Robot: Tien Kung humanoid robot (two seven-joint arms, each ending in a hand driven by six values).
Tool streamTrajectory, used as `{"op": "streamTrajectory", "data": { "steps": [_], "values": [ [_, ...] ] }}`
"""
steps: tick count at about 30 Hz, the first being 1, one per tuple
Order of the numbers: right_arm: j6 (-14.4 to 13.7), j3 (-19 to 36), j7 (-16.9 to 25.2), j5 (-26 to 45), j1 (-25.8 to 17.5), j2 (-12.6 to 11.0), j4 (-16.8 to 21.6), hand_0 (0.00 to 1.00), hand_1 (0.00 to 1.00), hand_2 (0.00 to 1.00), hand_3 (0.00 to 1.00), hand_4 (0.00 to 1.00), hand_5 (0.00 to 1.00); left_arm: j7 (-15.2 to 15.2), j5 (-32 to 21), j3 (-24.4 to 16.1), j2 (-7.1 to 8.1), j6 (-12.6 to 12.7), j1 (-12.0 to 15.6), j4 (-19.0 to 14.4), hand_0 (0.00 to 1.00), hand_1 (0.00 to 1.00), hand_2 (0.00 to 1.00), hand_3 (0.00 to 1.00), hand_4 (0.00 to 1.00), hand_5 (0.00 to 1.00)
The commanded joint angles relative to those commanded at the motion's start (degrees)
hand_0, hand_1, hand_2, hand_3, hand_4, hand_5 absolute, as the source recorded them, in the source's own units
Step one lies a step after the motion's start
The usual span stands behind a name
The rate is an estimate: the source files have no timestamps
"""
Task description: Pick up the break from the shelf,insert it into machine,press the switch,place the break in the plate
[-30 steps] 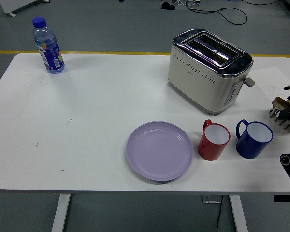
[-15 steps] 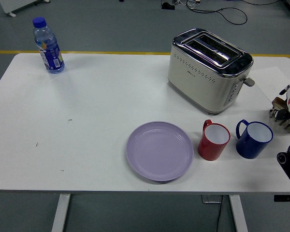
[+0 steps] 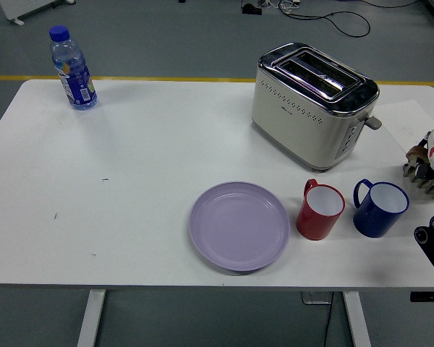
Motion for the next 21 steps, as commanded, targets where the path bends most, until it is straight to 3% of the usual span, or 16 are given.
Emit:
{"op": "streamTrajectory", "data": {
  "steps": [9,10,11,21],
  "values": [
    [-1.68,-0.11,0.0,0.0,0.08,-0.74,0.45,0.395,0.418,0.457,0.534,0.53,0.002,0.08,0.44,-0.3,0.0,-0.07,0.14,0.0,0.603,0.465,0.451,0.545,0.29,0.933],
    [-2.02,-0.12,0.0,0.0,0.05,-1.07,0.9,0.395,0.418,0.457,0.534,0.53,0.002,0.09,0.61,-0.47,0.0,-0.08,0.23,0.0,0.603,0.465,0.451,0.545,0.29,0.933],
    [-2.2,-0.13,0.0,0.0,0.05,-1.32,1.24,0.288,0.375,0.437,0.51,0.465,0.002,0.09,0.72,-0.58,0.0,-0.08,0.28,0.0,0.604,0.465,0.454,0.546,0.289,0.932],
    [-3.75,-0.27,0.0,0.0,0.88,-5.59,6.67,0.24,0.355,0.426,0.499,0.499,0.002,0.13,1.96,-1.5,0.0,-0.28,0.79,0.0,0.604,0.466,0.458,0.546,0.289,0.932]
  ]
}}
